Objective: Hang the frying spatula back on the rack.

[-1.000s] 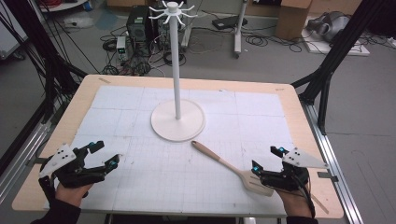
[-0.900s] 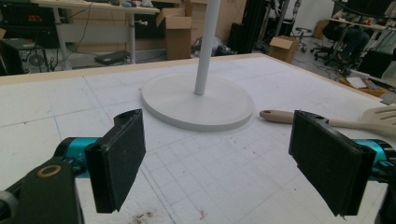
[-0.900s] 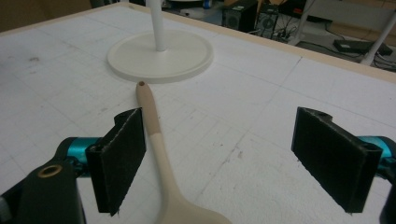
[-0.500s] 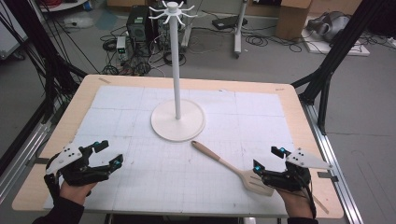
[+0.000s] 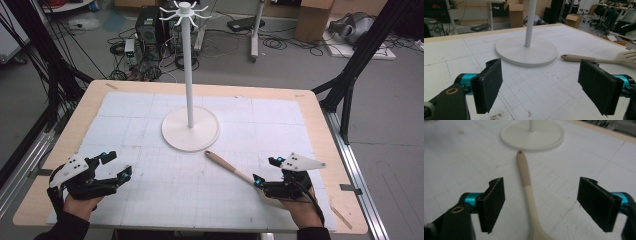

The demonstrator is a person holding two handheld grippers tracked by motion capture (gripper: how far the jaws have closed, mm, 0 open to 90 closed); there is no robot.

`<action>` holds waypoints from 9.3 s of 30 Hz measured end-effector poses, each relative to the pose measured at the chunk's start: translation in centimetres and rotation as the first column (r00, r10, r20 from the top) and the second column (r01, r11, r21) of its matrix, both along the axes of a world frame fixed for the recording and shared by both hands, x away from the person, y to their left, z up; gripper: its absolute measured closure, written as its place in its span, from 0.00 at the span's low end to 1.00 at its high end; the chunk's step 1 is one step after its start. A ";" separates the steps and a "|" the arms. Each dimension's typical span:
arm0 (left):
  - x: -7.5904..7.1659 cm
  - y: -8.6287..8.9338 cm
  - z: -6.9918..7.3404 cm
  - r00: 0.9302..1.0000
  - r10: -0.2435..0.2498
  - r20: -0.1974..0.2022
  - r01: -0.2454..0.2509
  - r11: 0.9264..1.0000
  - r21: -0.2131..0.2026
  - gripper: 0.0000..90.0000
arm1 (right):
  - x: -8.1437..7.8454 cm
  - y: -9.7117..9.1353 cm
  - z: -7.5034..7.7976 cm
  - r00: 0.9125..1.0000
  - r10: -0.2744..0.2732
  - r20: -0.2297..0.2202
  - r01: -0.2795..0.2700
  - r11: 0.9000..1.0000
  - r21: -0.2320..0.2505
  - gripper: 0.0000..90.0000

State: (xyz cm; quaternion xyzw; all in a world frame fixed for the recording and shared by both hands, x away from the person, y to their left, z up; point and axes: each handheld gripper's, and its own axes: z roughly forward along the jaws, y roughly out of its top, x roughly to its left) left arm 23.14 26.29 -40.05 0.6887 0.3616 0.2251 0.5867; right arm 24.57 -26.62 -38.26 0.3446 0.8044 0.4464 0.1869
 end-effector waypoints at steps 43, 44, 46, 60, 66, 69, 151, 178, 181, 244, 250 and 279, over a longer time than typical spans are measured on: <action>-0.2 -0.2 0.0 1.000 -0.005 -0.015 0.005 1.000 0.011 0.23 | 4.9 4.1 -3.8 0.931 0.098 -0.353 -0.225 0.913 -0.340 0.77; -0.2 -0.2 0.0 1.000 -0.005 -0.014 0.005 1.000 0.011 0.23 | 4.9 4.2 -3.7 0.929 0.100 -0.355 -0.230 0.910 -0.344 0.79; -0.1 -0.2 0.0 1.000 -0.005 -0.017 0.006 1.000 0.012 0.23 | 5.0 4.3 -3.7 0.926 0.113 -0.359 -0.246 0.904 -0.350 0.82; -0.2 -0.1 0.0 1.000 0.001 -0.020 -0.001 1.000 0.011 0.24 | 4.9 4.2 -3.8 0.933 0.063 -0.355 -0.189 0.923 -0.334 0.87; -0.1 -0.1 -0.1 1.000 0.004 -0.022 -0.004 1.000 0.011 0.24 | 4.9 3.3 -4.0 0.929 0.068 -0.364 -0.169 0.953 -0.253 0.86; -0.1 -0.1 -0.1 1.000 0.004 -0.020 -0.004 1.000 0.013 0.24 | 4.6 3.2 -3.8 0.932 0.081 -0.354 -0.167 0.962 -0.218 0.86; 6.3 -16.0 9.7 0.972 -0.221 -0.076 0.199 0.952 -0.231 0.71 | 0.1 10.0 3.5 0.982 0.145 0.121 -0.160 0.979 0.125 0.86; 6.2 -15.6 13.1 0.921 -0.381 0.086 0.390 0.898 -0.203 0.82 | 0.2 7.7 4.0 0.979 0.091 0.180 -0.131 0.966 0.224 0.45; 6.6 -15.1 13.9 0.913 -0.394 0.104 0.406 0.899 -0.166 0.82 | 0.4 6.7 4.1 0.983 0.073 0.170 -0.111 0.969 0.222 0.39; 17.2 -16.4 24.0 0.951 -0.295 0.098 0.298 0.954 -0.022 0.82 | -0.2 -1.2 4.0 0.960 -0.196 0.200 0.165 0.973 0.164 0.18; 17.9 -16.0 23.8 0.959 -0.274 0.076 0.277 0.960 -0.030 0.82 | -0.3 -1.2 3.9 0.961 -0.196 0.196 0.165 0.973 0.164 0.18; 12.3 -11.6 20.1 0.970 -0.137 0.201 0.150 0.987 -0.050 0.30 | -0.2 -1.7 3.2 0.960 -0.212 0.182 0.188 0.972 0.139 0.18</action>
